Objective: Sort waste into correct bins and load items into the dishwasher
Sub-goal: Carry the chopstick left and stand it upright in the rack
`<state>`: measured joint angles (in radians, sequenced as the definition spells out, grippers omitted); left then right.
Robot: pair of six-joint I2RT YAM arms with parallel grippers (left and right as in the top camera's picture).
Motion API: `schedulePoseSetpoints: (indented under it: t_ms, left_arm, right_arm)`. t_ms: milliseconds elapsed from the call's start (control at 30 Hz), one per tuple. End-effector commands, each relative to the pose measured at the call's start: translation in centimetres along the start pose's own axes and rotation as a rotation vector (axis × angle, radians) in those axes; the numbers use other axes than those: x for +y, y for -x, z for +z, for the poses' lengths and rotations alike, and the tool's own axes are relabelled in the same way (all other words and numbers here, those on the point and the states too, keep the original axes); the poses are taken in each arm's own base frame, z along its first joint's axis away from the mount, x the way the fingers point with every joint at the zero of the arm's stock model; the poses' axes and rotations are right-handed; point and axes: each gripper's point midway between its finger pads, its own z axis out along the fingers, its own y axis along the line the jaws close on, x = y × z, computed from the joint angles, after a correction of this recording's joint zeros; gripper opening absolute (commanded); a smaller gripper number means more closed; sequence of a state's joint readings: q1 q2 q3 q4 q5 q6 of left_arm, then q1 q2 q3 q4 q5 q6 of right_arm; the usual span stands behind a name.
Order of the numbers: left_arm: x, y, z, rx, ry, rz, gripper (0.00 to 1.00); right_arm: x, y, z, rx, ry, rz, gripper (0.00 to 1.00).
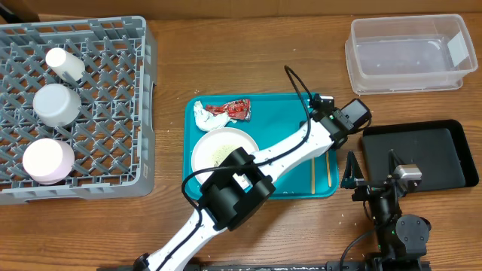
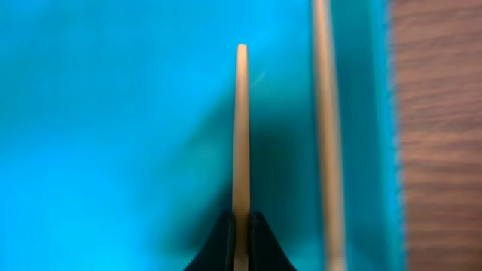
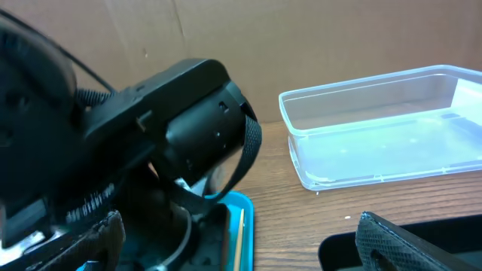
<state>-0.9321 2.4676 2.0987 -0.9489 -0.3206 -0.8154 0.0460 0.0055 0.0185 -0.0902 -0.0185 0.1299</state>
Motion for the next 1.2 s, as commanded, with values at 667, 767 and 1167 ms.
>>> schedulePoseSetpoints:
  t_ms: [667,767,1167]
  left_arm:
    - [39.6,18.3,-8.0,0.062,0.287,-0.034,0.04]
    - [43.1,17.8,-7.2,0.087,0.085,-0.103,0.04]
    - [48.7,16.1,-7.3,0.043,-0.352,-0.201,0.04]
  right_arm:
    - [-0.2,-0.3,0.1,0.000,-0.008,-0.003,1.00]
    - [-0.2,-0.3,0.1,0.000,-0.008,-0.003,1.00]
    - [-0.2,-0.3,0.1,0.000,-0.008,-0.003,1.00]
